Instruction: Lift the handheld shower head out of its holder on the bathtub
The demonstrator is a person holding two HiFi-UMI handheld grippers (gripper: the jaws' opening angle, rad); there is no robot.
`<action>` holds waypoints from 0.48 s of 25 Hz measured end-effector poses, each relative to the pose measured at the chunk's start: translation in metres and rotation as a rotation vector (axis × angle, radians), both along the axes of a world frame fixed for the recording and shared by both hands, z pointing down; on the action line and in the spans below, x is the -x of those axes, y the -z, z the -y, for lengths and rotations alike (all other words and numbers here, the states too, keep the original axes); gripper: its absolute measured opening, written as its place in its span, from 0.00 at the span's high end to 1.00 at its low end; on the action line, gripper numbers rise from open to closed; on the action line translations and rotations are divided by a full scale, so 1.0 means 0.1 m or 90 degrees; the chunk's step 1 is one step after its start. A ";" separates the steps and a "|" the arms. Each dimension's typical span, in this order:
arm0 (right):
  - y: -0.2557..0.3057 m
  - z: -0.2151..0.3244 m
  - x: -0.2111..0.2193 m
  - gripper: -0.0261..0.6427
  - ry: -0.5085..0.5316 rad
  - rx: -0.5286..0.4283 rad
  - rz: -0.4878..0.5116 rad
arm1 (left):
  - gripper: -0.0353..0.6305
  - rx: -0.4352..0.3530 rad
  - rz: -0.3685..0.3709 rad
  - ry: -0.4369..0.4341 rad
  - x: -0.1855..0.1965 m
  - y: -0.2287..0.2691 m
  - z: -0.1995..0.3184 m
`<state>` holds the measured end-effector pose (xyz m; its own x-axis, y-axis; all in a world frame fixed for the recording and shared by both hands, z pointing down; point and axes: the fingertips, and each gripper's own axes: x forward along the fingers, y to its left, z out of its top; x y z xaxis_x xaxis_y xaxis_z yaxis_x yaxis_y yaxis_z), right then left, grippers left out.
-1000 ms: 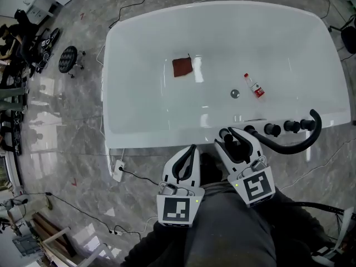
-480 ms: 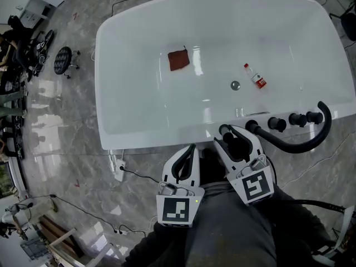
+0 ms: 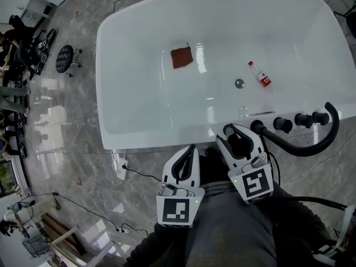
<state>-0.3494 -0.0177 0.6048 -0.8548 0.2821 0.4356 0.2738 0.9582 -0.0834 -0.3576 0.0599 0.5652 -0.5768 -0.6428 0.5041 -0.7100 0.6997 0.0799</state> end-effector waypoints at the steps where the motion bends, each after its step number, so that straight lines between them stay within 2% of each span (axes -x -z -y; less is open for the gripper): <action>1: 0.01 0.00 0.02 0.70 -0.004 0.000 -0.002 | 0.94 0.000 -0.002 0.004 0.01 0.00 -0.02; 12: -0.25 -0.01 0.00 0.70 -0.002 -0.016 -0.038 | 0.94 0.007 -0.009 0.003 0.03 -0.12 -0.06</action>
